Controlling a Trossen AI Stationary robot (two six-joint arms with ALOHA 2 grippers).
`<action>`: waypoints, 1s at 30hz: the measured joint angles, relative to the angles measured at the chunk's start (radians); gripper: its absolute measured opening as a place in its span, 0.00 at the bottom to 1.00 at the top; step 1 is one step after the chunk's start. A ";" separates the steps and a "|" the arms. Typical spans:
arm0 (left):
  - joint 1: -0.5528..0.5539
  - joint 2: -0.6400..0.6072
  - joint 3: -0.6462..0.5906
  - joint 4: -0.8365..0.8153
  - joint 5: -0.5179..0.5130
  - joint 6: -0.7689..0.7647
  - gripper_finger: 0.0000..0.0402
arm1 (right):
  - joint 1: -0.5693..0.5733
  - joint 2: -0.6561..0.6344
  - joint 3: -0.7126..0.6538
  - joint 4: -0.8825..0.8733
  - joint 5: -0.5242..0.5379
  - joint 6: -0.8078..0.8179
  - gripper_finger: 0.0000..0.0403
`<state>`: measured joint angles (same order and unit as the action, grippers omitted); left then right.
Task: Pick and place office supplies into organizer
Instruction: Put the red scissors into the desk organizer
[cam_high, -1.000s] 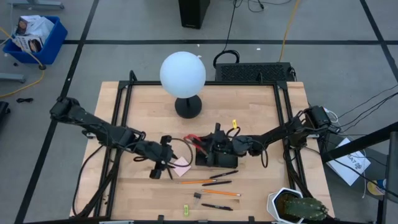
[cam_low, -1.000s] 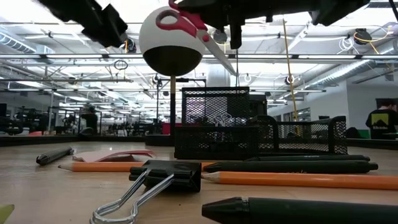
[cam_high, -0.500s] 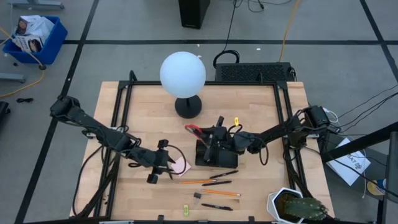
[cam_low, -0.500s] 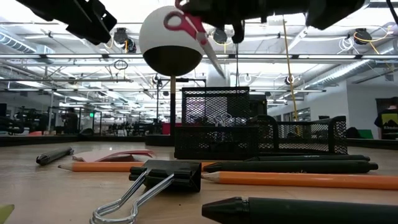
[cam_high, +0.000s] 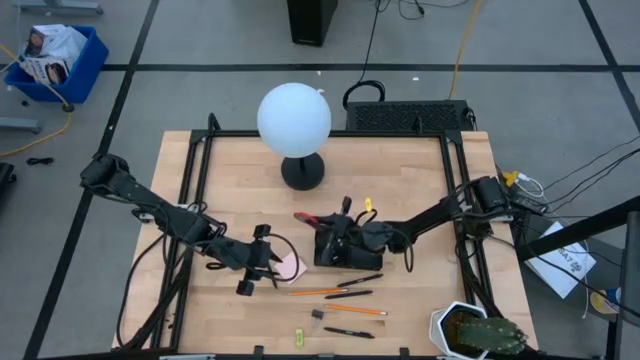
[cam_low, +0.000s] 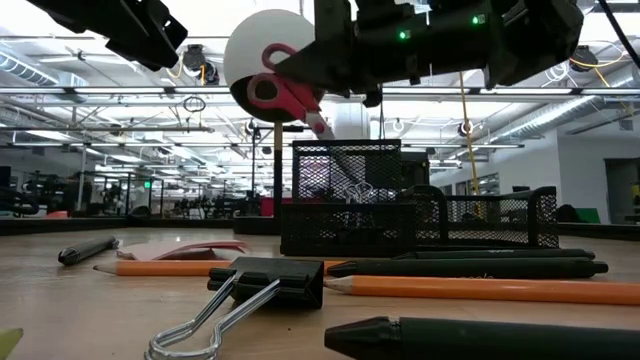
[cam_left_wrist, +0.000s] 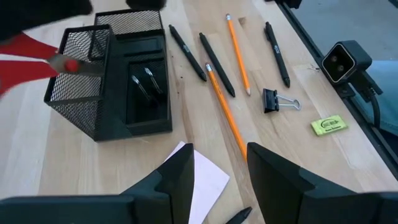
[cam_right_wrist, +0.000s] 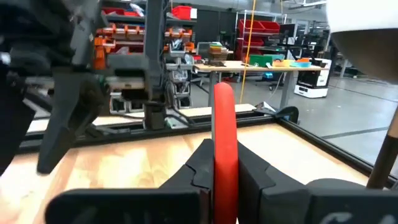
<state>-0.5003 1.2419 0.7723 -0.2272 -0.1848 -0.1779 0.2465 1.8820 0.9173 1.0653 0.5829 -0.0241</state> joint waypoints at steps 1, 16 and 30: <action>0.000 0.000 0.000 0.000 0.000 0.000 0.38 | 0.006 0.000 0.000 -0.008 0.015 -0.008 0.05; 0.000 0.000 0.001 0.035 0.000 -0.002 0.38 | 0.039 0.000 -0.080 -0.021 0.074 0.015 0.09; 0.000 0.000 0.001 0.022 0.000 -0.006 0.38 | 0.046 -0.001 -0.080 0.017 0.074 -0.015 0.28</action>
<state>-0.4999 1.2419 0.7734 -0.2051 -0.1852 -0.1837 0.2928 1.8809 0.8375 1.0826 0.6571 -0.0395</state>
